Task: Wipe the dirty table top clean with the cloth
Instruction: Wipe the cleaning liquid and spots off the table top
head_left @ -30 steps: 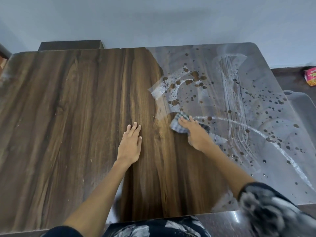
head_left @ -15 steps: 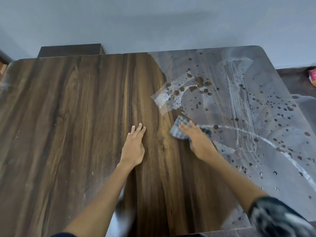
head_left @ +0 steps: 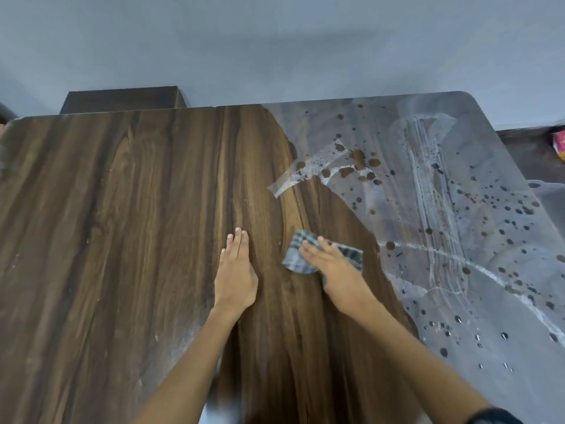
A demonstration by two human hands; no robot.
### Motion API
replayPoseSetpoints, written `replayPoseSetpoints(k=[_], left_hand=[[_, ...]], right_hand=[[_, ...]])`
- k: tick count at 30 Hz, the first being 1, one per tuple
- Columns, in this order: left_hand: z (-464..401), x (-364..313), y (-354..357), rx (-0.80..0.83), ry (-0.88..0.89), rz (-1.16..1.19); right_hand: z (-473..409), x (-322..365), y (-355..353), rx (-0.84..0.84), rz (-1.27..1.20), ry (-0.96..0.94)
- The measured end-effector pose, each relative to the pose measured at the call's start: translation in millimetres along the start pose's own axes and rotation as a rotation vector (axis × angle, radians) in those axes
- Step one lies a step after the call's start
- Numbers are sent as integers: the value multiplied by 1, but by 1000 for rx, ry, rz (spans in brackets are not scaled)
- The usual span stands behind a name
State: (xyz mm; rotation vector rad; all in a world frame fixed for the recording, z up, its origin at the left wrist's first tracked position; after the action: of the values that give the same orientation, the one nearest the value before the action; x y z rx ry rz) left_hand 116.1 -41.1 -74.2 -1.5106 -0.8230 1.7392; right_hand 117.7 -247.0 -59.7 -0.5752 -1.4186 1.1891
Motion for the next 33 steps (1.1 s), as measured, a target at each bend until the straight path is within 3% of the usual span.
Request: replayPoseSetpoints(k=[3, 8, 12, 15, 18, 24, 26, 30, 31, 33], left_hand=[[-6, 0, 1, -10, -8, -14], [-19, -5, -2, -2, -8, -36], [-33, -4, -3, -5, -13, -35], [-40, 1, -2, -16, -18, -52], [-47, 3, -1, -26, -24, -92], [-61, 0, -3, -7, -27, -126], [-69, -1, -4, -10, -33, -122], [-85, -1, -8, 1, -33, -101], [-88, 0, -8, -3, -34, -99], [-94, 1, -8, -26, -38, -98]], right_hand=[[-52, -30, -20, -123, 35, 249], [-156, -10, -28, -85, 42, 288], [-117, 34, -5, 5, 26, 87], [-55, 18, 0, 70, 47, -75], [-53, -17, -22, -36, 56, 105], [-177, -10, -44, -95, 38, 374], [-188, 16, -30, -53, 14, 289], [-125, 37, -1, 88, 109, -179], [-104, 29, -2, 125, 100, -239], [-83, 2, -15, 95, 61, -175]])
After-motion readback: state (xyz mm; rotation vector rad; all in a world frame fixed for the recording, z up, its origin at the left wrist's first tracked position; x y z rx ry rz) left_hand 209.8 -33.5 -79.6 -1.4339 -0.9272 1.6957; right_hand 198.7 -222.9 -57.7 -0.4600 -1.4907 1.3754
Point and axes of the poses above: each hand's wrist, its own z-axis away from the middle knuckle, its own y-axis out of the palm, x = y × z, the point moved 2 cm from there along -z, towards the middle knuckle, and after that the axes turned 5 degrees about z, right-handed, at the moved point
